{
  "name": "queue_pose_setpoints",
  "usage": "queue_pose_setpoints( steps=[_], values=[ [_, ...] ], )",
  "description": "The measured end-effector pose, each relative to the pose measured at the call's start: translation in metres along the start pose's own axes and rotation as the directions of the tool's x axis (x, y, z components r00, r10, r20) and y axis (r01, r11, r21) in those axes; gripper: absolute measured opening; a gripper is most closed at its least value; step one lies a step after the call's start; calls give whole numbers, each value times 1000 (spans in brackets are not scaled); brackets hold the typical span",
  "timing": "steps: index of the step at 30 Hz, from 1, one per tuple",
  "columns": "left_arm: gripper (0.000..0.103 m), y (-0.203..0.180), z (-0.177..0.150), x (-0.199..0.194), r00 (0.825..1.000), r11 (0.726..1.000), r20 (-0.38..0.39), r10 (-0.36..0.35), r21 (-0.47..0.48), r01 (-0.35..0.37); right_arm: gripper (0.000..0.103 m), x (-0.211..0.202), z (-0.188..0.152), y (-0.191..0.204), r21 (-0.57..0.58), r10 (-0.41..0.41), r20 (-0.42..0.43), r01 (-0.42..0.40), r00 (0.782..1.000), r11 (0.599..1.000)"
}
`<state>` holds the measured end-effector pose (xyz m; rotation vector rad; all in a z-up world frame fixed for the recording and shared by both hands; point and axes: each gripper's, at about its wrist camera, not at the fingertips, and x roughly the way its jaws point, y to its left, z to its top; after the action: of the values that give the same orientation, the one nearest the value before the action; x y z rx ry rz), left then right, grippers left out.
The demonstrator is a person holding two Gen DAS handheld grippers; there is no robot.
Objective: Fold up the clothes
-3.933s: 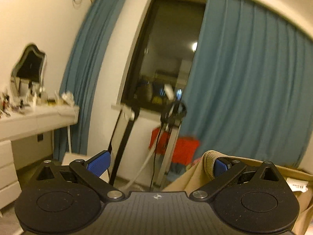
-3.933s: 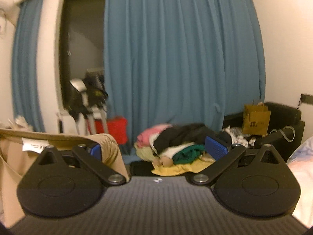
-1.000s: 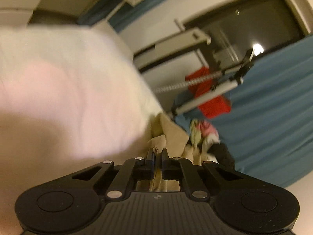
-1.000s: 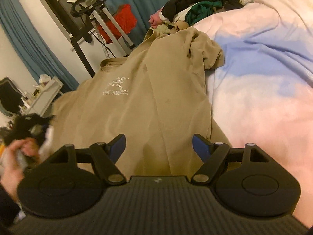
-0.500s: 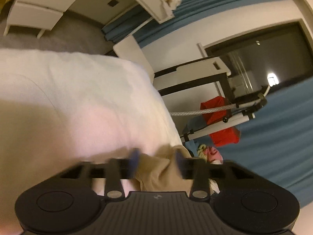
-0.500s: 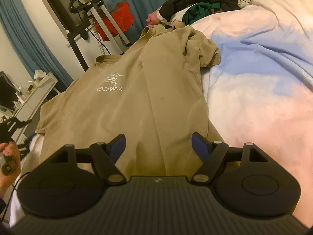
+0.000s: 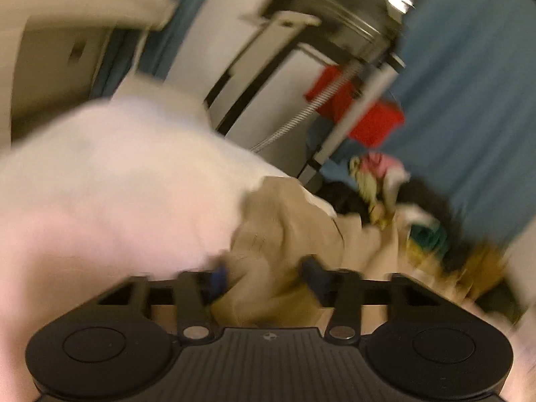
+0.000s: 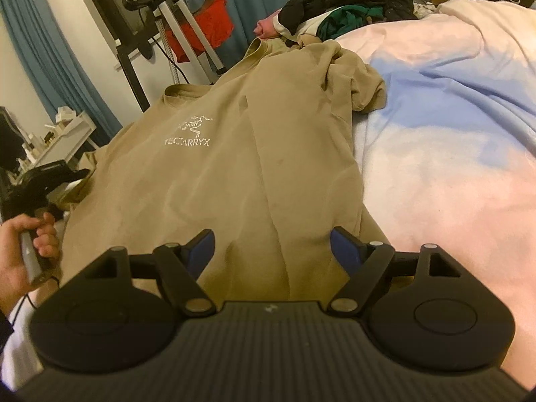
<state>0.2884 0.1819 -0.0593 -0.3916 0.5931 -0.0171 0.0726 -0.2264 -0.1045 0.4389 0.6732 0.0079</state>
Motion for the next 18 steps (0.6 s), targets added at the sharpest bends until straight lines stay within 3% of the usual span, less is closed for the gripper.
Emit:
queue_pose_setpoints(
  steps=[1, 4, 7, 8, 11, 14, 16, 17, 18],
  values=[
    [12, -12, -2, -2, 1000, 998, 16, 17, 67, -18, 79, 0, 0, 1, -7, -2, 1, 2, 1000, 1000],
    [8, -48, -13, -13, 995, 959, 89, 44, 274, -67, 79, 0, -1, 3, -23, -6, 6, 6, 1000, 1000],
    [8, -92, -38, -30, 983, 843, 180, 26, 524, -118, 79, 1, -3, 6, -50, -9, 12, 9, 1000, 999],
    [8, -108, -52, -36, 982, 787, 187, -8, 607, -109, 79, 1, -3, 8, -60, -10, 13, 11, 1000, 998],
    [9, -143, -93, -41, 989, 639, 104, -101, 769, -16, 79, 2, -5, 10, -78, -15, 15, 16, 1000, 997],
    [16, -159, -125, -42, 993, 528, 4, -120, 847, 61, 79, 1, -5, 10, -74, -12, 15, 13, 1000, 997],
    [21, -161, -130, -46, 991, 526, -4, -137, 847, 76, 79, 1, -4, 9, -62, -8, 14, 9, 1000, 998],
    [30, -161, -131, -49, 989, 527, -7, -146, 846, 84, 79, 1, -4, 9, -57, -7, 13, 7, 1000, 998],
    [38, -158, -129, -52, 987, 547, -19, -161, 830, 105, 79, 1, -4, 9, -54, -6, 13, 7, 1000, 998]
  ],
)
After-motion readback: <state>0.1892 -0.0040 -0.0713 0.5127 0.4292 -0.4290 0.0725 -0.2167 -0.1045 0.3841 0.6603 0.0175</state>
